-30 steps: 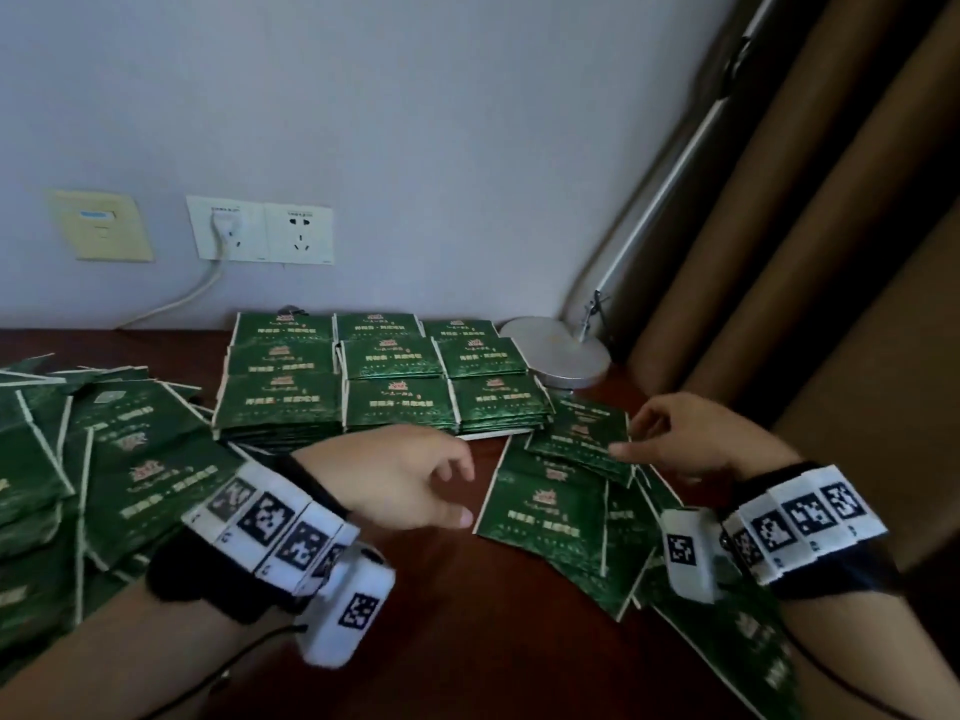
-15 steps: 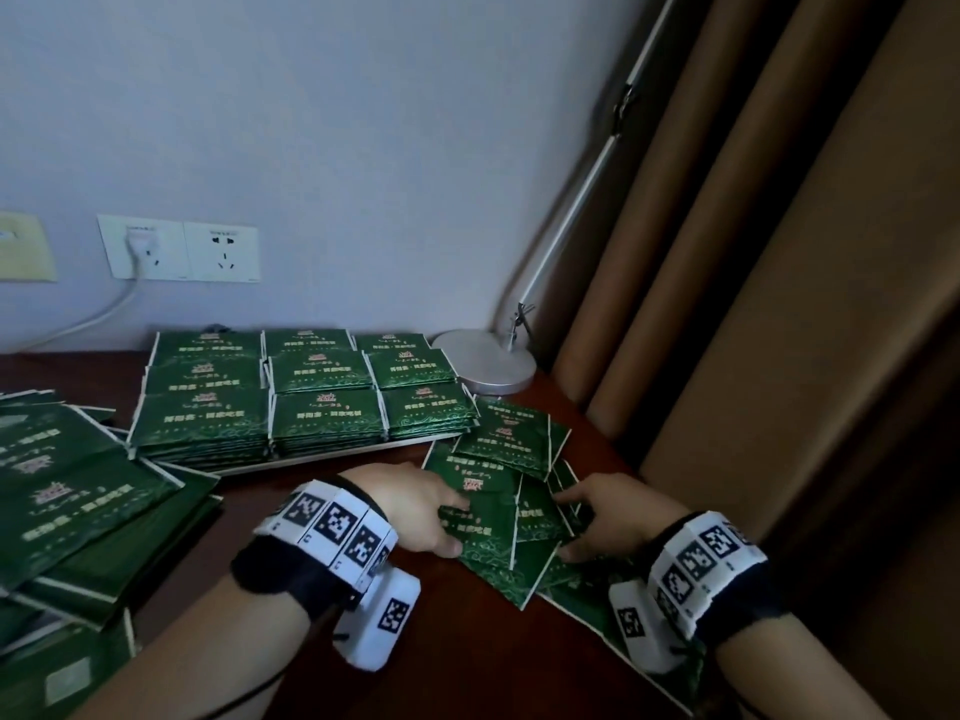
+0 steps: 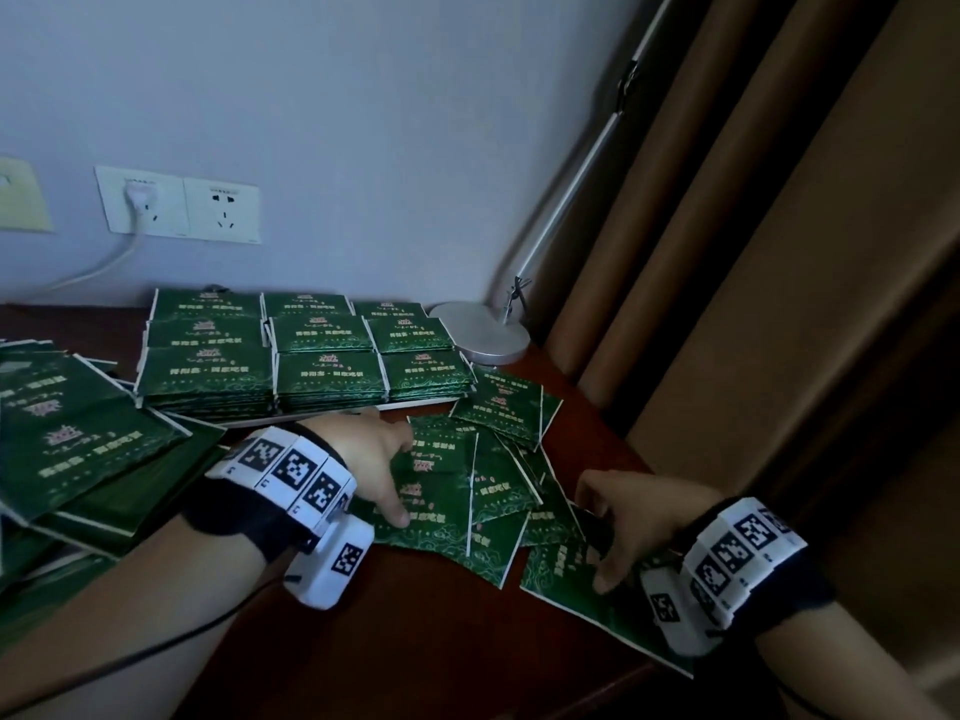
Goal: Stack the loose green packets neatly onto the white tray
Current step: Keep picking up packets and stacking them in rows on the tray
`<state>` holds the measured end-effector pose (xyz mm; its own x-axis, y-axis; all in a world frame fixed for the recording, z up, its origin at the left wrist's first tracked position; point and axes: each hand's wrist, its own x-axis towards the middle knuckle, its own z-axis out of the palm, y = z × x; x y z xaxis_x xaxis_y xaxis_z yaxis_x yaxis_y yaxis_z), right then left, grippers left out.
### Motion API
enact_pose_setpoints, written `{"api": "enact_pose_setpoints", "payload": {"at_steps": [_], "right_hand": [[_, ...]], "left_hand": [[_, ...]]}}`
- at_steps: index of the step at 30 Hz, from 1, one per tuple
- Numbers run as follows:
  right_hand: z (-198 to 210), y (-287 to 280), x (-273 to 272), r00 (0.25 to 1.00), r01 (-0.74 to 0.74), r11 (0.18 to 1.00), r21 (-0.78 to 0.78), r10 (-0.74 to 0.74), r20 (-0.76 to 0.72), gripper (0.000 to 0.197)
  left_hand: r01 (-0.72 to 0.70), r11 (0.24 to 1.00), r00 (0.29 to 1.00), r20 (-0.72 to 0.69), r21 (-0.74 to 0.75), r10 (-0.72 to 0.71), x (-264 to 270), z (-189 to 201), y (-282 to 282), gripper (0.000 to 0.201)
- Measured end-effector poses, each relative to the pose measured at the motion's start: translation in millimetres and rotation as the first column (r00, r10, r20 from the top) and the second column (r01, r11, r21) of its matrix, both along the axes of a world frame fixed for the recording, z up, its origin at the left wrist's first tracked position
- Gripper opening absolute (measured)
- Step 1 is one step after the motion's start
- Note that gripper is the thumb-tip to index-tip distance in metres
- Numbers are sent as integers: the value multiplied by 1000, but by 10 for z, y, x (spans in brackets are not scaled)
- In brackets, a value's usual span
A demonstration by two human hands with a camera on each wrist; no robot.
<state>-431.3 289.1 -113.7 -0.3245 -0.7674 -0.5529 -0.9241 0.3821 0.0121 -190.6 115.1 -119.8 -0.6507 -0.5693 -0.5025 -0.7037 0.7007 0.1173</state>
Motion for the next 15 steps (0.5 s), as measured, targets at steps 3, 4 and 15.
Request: {"api": "enact_pose_setpoints", "payload": {"at_steps": [3,4,15], "right_hand": [[-88,-1,33,1000,1,999,44,1,-28,81],[-100,-8,43,1000,10,999,40,-9,-21,81],[-142,5,-53,978,204,977,54,-206,17,59]], "left_hand": [[1,999,998,59,-36,2,-36,-5,3,113],[-6,999,998,67,-35,8,-43,-15,-1,115],[-92,994,995,56,67,88,-24,-110,-102,119]]}}
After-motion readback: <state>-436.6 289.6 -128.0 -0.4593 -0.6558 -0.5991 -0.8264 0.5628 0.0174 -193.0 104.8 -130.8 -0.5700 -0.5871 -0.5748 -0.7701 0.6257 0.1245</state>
